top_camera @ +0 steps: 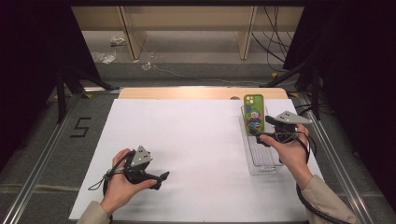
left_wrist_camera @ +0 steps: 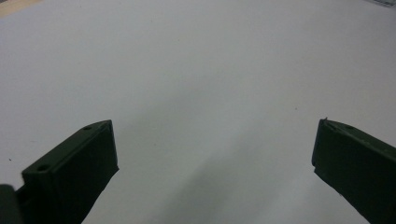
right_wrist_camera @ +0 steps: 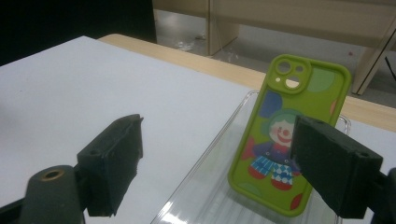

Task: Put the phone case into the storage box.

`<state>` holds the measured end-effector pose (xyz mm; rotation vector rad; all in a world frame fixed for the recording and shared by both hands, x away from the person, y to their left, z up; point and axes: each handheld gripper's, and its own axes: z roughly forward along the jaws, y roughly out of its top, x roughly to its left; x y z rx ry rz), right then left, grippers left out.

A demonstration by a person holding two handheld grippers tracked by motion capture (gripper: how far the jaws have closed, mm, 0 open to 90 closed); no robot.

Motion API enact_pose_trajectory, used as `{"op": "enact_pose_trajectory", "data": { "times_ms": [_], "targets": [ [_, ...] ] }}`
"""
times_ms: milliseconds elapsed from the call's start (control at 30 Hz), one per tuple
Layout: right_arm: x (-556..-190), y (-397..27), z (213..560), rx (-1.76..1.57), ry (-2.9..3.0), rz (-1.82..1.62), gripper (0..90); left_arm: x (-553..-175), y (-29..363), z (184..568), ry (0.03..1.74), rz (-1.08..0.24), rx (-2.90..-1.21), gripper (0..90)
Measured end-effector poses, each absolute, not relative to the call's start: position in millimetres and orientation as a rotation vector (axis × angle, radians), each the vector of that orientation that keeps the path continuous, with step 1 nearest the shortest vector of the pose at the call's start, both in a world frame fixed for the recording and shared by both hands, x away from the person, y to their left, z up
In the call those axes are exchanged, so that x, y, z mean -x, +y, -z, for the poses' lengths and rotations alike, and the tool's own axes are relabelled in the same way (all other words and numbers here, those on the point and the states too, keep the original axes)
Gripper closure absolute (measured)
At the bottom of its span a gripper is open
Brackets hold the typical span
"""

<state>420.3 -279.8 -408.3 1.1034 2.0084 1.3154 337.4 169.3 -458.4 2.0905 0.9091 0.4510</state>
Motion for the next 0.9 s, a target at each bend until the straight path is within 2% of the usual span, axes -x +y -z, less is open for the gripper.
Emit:
{"op": "enact_pose_trajectory", "data": {
  "times_ms": [900],
  "targets": [
    [-396,-287,413,-1.040,2.033,-1.338,18.3,-338,171,458,0.914,-0.452,-2.081,0.0]
  ]
}}
